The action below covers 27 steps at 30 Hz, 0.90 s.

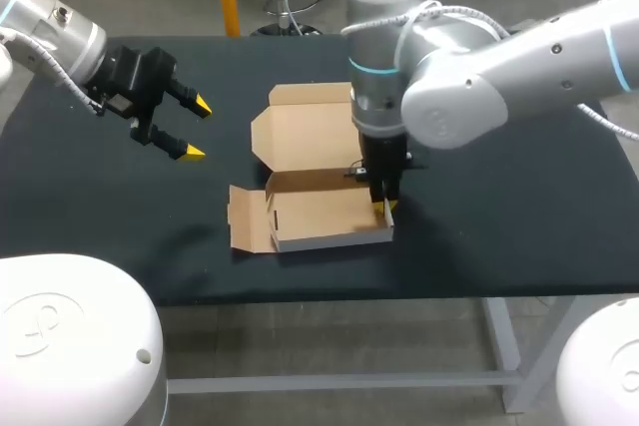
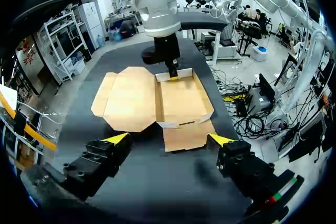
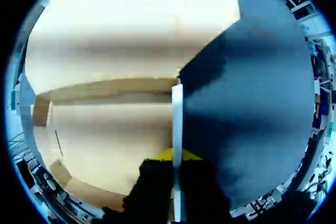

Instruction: Assemble the packaging by folding the flat box into shape, placing the metal phone stand inside, and closing the box properly

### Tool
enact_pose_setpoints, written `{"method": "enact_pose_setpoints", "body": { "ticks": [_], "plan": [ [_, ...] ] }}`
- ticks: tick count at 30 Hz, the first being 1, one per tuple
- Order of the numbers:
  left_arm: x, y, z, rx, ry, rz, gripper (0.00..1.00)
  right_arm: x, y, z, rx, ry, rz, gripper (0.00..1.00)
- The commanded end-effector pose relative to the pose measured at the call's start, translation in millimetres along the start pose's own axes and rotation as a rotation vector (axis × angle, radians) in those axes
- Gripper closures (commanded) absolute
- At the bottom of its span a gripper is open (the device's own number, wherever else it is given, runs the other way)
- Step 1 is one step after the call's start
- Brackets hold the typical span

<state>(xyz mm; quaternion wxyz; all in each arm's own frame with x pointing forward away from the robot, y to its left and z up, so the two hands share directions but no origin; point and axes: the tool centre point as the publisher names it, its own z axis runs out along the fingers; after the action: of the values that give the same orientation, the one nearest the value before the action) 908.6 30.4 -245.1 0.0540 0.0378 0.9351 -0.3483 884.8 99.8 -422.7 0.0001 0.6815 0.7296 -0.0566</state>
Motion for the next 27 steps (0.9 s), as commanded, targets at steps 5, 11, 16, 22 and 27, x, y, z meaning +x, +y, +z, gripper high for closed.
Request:
{"method": "enact_pose_setpoints", "body": {
  "ticks": [5, 11, 16, 22, 27],
  "plan": [
    [0.0, -0.1, -1, -0.003, 0.002, 0.0, 0.0, -2, 5, -2, 0.032, -0.118, 0.071, 1.0],
    [0.0, -0.1, -1, -0.003, 0.002, 0.0, 0.0, -8, 2, -3, 0.026, -0.159, 0.106, 1.0],
    [0.0, -0.1, -1, -0.003, 0.002, 0.0, 0.0, -11, 1, -2, 0.013, -0.146, 0.099, 1.0],
    [0.0, -0.1, -1, -0.003, 0.002, 0.0, 0.0, -11, -2, -1, -0.016, -0.04, 0.049, 1.0],
    [0.0, -0.1, -1, -0.003, 0.002, 0.0, 0.0, -4, -2, 1, -0.032, 0.043, 0.012, 1.0]
  ]
}}
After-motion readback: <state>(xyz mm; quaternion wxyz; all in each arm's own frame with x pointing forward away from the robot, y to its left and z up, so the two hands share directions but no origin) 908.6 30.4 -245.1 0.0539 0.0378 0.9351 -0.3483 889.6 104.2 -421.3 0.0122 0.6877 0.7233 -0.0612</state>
